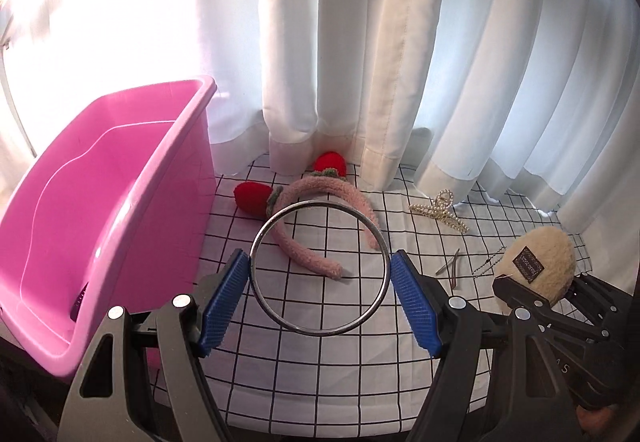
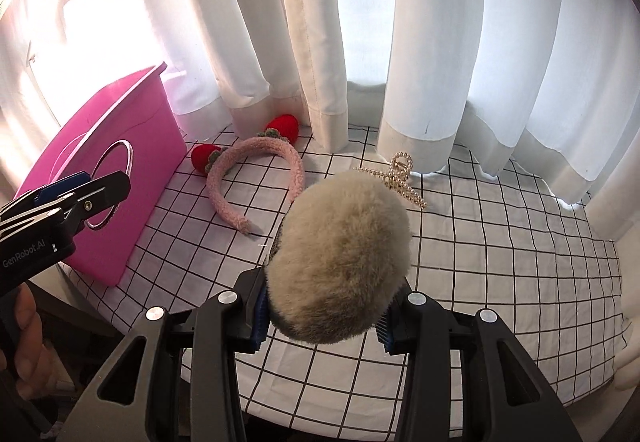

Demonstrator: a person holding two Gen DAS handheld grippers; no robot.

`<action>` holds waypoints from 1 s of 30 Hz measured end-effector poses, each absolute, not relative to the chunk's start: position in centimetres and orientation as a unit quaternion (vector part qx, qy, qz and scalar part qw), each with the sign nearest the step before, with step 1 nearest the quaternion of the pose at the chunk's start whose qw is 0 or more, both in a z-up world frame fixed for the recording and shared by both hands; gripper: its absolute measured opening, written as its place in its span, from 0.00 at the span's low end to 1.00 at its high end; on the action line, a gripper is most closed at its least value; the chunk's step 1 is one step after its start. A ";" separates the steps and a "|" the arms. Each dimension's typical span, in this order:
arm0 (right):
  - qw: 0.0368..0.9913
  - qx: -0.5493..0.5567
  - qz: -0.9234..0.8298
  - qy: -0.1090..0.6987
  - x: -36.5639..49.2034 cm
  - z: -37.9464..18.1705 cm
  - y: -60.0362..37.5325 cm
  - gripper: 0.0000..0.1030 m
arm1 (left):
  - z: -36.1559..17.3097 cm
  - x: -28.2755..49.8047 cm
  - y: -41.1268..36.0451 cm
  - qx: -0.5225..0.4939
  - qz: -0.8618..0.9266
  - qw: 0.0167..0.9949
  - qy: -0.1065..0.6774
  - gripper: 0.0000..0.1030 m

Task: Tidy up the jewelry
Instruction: 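Carry pom-pom and silver ring into the pink tub and open both tools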

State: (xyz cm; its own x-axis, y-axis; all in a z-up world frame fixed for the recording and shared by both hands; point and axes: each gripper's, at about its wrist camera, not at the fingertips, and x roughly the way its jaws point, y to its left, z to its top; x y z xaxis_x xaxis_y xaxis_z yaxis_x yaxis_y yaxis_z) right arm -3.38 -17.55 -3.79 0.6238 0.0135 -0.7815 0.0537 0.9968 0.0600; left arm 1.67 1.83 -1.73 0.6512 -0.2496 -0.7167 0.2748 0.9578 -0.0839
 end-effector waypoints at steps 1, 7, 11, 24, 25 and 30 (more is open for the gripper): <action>0.903 0.037 -0.008 0.429 -3.0 -3.3 -17.2 0.39 | -1.2 1.8 2.1 0.014 -0.143 0.911 0.387 0.69; 0.917 0.020 0.022 0.397 -0.5 -0.1 -14.7 0.39 | 2.5 2.5 4.6 -0.002 -0.126 0.928 0.350 0.69; 0.925 0.004 0.050 0.377 1.5 2.0 -12.3 0.39 | 4.8 3.0 7.1 -0.017 -0.105 0.938 0.331 0.69; 0.925 -0.037 0.175 0.334 9.0 6.4 -0.8 0.39 | 6.2 5.7 19.8 -0.051 0.041 0.949 0.309 0.69; 0.924 -0.042 0.184 0.333 9.5 6.5 0.3 0.39 | 6.2 5.6 20.9 -0.055 0.051 0.947 0.311 0.69; 0.913 -0.061 0.223 0.337 11.6 6.5 5.1 0.39 | 4.7 6.2 25.1 -0.073 0.088 0.937 0.329 0.69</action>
State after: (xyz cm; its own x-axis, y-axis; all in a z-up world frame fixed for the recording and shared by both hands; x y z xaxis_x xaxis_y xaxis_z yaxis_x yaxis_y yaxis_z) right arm 11.57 5.14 6.49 0.6738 0.3660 -0.6418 -0.4481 0.8932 0.0390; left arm 6.23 25.11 4.73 0.7679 0.1165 -0.6299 -0.2124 0.9740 -0.0788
